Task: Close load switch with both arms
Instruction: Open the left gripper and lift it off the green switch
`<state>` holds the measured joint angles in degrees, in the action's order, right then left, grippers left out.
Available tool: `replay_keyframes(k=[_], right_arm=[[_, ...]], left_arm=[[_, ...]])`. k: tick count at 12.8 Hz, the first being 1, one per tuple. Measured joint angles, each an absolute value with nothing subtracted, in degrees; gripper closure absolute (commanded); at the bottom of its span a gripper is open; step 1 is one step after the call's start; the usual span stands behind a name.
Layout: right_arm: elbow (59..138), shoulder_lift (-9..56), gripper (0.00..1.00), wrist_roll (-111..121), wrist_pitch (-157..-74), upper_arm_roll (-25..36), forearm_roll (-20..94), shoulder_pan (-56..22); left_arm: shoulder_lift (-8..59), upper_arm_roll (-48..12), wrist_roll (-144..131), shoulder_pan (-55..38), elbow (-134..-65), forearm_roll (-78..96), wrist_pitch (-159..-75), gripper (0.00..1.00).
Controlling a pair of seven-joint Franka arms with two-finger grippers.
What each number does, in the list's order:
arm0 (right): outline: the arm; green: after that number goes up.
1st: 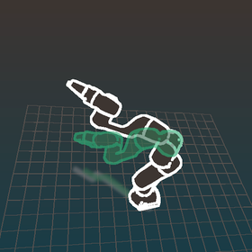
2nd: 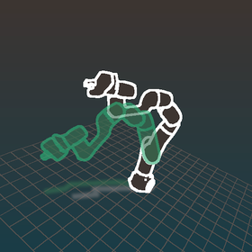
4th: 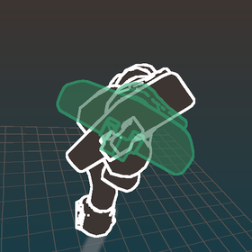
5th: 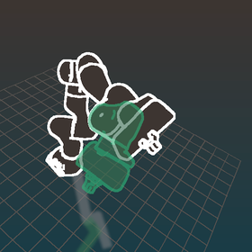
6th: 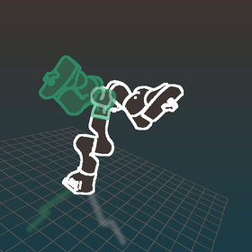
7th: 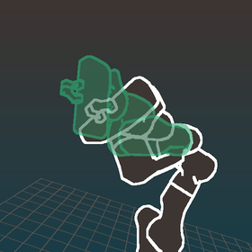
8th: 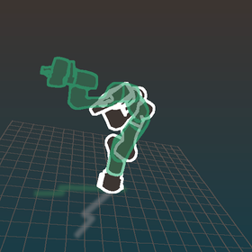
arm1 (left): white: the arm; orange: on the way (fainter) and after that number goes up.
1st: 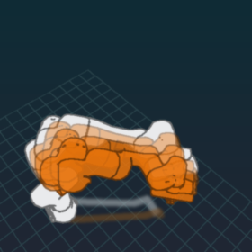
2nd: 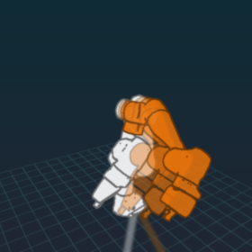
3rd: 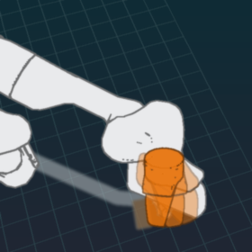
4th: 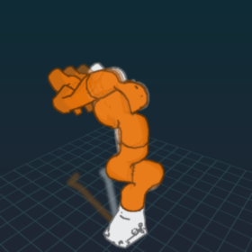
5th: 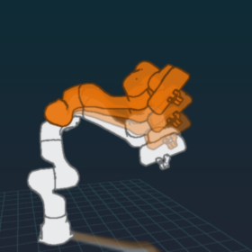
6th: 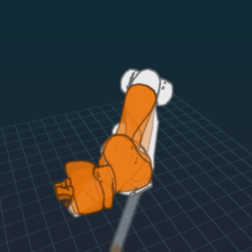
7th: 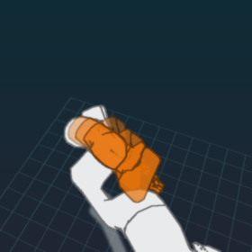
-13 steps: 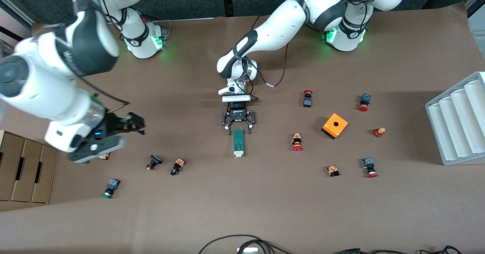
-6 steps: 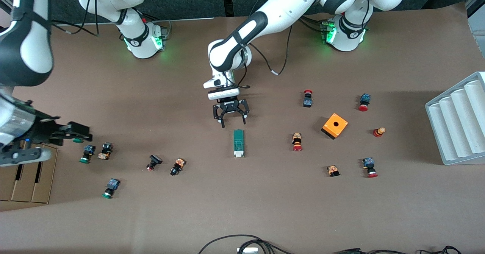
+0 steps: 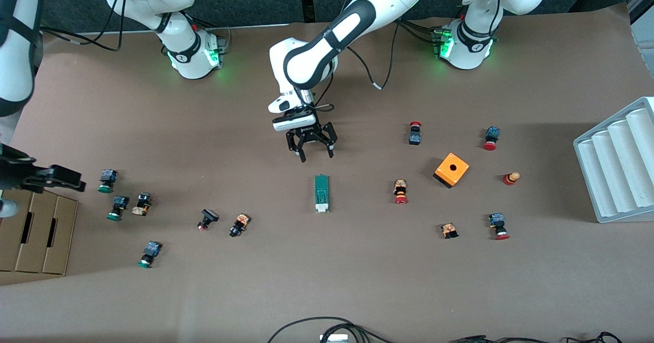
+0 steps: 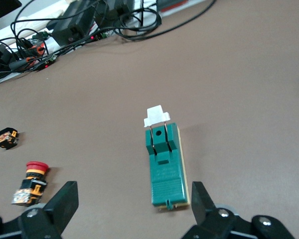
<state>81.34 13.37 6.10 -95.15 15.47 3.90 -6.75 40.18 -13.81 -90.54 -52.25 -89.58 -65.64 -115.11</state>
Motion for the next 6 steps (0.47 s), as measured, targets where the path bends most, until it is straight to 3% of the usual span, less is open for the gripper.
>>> replay_keyframes(k=[6], right_arm=[[81.35,12.76,0.0,5.97,-94.74,16.57,3.9,-6.78]], left_arm=[[32.13,-13.74,-63.64,-47.15,-89.3,-48.53,-115.13,0.0]])
